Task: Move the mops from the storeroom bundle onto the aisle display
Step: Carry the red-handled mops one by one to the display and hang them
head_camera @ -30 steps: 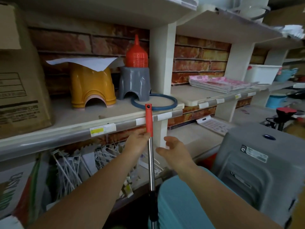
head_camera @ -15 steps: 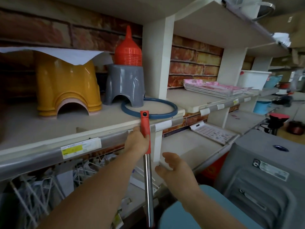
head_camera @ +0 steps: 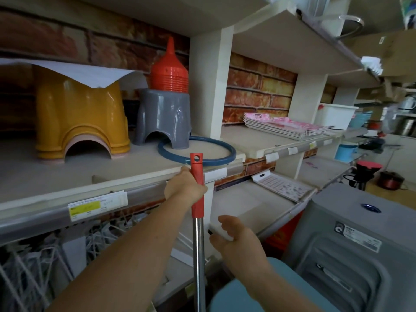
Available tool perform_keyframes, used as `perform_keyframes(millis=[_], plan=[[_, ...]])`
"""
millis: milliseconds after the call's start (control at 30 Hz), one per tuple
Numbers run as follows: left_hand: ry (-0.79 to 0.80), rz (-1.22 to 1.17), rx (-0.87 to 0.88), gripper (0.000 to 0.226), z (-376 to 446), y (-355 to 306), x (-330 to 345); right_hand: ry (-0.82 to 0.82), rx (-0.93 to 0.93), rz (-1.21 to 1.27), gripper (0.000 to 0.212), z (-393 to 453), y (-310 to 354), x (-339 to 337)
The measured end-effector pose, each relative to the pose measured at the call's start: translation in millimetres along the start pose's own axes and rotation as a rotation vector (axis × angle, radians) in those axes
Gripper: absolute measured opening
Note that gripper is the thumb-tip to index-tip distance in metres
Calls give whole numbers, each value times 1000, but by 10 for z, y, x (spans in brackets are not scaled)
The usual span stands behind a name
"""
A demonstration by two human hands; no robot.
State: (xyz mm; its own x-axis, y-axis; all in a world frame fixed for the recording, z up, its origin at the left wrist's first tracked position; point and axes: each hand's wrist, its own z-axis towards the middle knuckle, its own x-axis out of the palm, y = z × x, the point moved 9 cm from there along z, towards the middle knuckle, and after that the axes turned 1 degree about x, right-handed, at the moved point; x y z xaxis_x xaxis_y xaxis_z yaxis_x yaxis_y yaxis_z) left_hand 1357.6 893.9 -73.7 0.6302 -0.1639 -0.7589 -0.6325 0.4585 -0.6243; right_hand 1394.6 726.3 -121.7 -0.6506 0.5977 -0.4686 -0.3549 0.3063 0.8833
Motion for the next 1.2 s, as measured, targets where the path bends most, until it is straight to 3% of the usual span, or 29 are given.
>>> perform_keyframes(millis=[233, 433, 533, 733, 1067, 1200], plan=[[253, -218, 49, 32, -497, -350, -112, 18, -23, -12, 51, -238, 107, -171], [345, -308, 56, 32, -1107, -584, -422, 63, -42, 37, 59, -576, 208, -426], [357, -279, 98, 23, -1454, -753, -549, 171, -35, 97, 55, -772, 259, -418], [366, -249, 149, 25, -2064, -961, -718, 318, -63, 239, 18, -1305, 379, -541], [415, -238, 281, 22, -3137, -1073, -1134, 313, -138, 250, 32, -2453, 437, -614], [426, -221, 299, 33, -3555, -1078, -1248, 310, -127, 243, 33, -2967, 489, -648]])
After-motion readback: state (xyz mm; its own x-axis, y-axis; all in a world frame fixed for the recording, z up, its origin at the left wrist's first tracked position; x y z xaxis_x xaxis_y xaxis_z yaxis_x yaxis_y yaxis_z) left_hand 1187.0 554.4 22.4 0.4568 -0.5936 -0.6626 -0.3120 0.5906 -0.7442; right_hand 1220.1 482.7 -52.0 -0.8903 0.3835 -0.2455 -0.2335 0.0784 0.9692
